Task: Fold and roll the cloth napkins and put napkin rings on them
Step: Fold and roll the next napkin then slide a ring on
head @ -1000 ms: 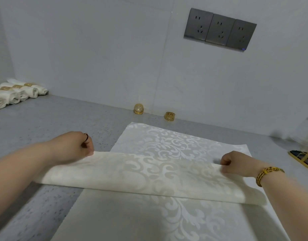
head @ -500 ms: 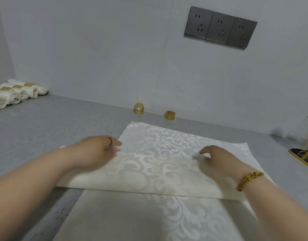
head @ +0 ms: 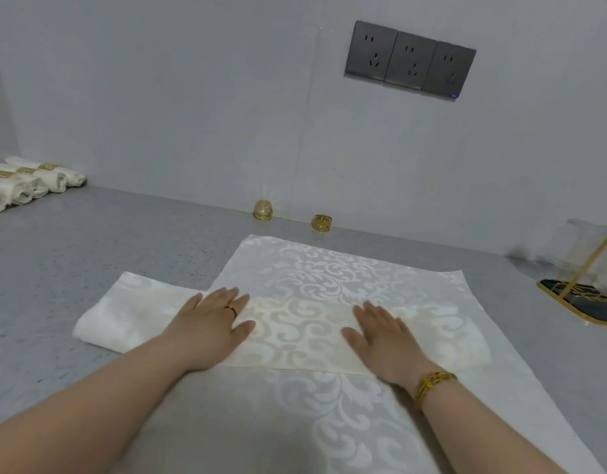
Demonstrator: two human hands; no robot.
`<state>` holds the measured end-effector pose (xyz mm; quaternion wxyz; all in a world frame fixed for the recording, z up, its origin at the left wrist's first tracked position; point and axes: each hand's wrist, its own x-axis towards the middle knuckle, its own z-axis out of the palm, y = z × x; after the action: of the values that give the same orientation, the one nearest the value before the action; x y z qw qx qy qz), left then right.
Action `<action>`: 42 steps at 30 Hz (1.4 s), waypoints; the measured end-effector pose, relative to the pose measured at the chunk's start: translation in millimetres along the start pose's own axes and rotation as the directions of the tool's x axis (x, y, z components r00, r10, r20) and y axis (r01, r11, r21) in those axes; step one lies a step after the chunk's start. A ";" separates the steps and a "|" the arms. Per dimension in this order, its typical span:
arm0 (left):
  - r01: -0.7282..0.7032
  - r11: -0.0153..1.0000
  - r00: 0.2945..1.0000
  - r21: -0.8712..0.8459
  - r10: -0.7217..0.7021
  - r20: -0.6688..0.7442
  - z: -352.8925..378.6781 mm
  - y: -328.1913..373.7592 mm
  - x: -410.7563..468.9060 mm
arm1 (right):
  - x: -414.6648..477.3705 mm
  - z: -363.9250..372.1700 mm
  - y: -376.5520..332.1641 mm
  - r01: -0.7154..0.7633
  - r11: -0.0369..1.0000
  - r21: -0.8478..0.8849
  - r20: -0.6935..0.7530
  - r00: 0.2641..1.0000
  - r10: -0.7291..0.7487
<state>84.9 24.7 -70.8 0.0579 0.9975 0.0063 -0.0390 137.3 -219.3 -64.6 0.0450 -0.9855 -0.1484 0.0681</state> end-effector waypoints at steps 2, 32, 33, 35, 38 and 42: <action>0.043 0.999 0.999 0.004 -0.043 -0.002 0.0 -7.1 2.1 | -1.6 -5.1 40.9 -0.104 0.994 0.011 -0.022 0.994 0.105; -0.104 0.994 0.994 -0.018 0.104 0.043 -72.3 6.8 47.4 | 19.0 -38.1 63.2 -0.080 0.948 0.308 -0.461 0.859 0.222; -0.107 0.993 0.994 -0.041 0.107 0.015 -76.6 8.6 42.6 | 7.6 -42.3 55.2 -0.002 0.865 0.502 -0.497 0.818 0.290; -0.101 0.990 0.995 -0.095 0.099 -0.024 -84.9 12.1 34.3 | -20.5 -52.0 35.1 0.051 0.562 0.825 -0.299 0.884 0.358; -0.091 0.981 0.995 -0.172 0.082 -0.062 -96.1 18.5 22.6 | -66.5 -45.0 2.9 -0.283 0.229 0.931 0.285 0.958 0.021; -0.132 0.954 0.990 -0.269 0.115 -0.079 -104.2 27.9 8.5 | -93.5 -15.4 -28.7 -0.478 -0.104 0.872 0.468 0.877 -0.109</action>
<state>101.9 9.1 34.9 0.1973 0.9791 -0.0490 -0.0029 42.8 -221.0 -34.9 0.7073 -0.6039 0.0882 0.3567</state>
